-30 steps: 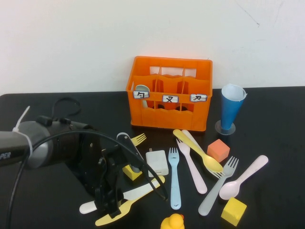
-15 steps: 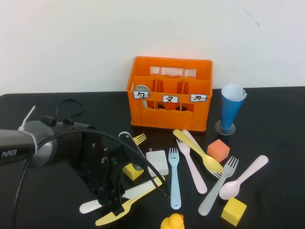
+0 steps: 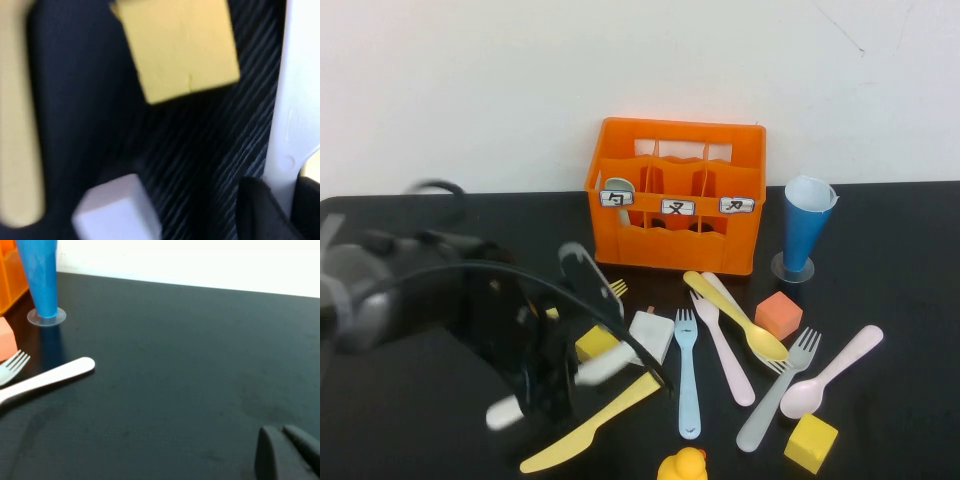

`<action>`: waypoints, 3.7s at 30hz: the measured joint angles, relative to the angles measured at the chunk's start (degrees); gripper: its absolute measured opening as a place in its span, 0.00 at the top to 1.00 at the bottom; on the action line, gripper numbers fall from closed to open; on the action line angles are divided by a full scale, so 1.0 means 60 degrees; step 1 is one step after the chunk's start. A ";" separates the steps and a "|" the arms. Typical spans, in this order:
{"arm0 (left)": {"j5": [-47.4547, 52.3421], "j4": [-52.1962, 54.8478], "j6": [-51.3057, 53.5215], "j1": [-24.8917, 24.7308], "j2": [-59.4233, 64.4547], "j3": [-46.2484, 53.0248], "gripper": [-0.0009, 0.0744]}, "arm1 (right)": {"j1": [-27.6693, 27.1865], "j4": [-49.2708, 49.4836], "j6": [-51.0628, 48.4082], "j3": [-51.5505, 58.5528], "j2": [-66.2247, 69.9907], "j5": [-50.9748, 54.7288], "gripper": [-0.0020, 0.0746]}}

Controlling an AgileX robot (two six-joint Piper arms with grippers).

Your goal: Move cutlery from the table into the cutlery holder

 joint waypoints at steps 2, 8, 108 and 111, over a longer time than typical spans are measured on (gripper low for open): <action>0.0000 -0.0098 0.0000 0.0000 -0.0633 0.0000 0.85 | 0.0000 0.0000 0.0000 0.0000 0.0000 0.0000 0.98; -0.0484 -0.1025 0.0032 0.0000 -0.2643 0.0032 0.85 | 0.0000 0.0000 0.0000 0.0000 0.0000 0.0000 0.98; -0.4643 0.5348 -1.0005 -0.1030 -0.9801 0.4689 0.99 | 0.0000 0.0000 0.0000 0.0000 0.0000 0.0000 0.98; -0.3328 0.5242 -1.0304 -0.1030 -1.0349 0.4734 0.99 | 0.0000 0.0000 0.0000 0.0000 0.0000 0.0000 0.98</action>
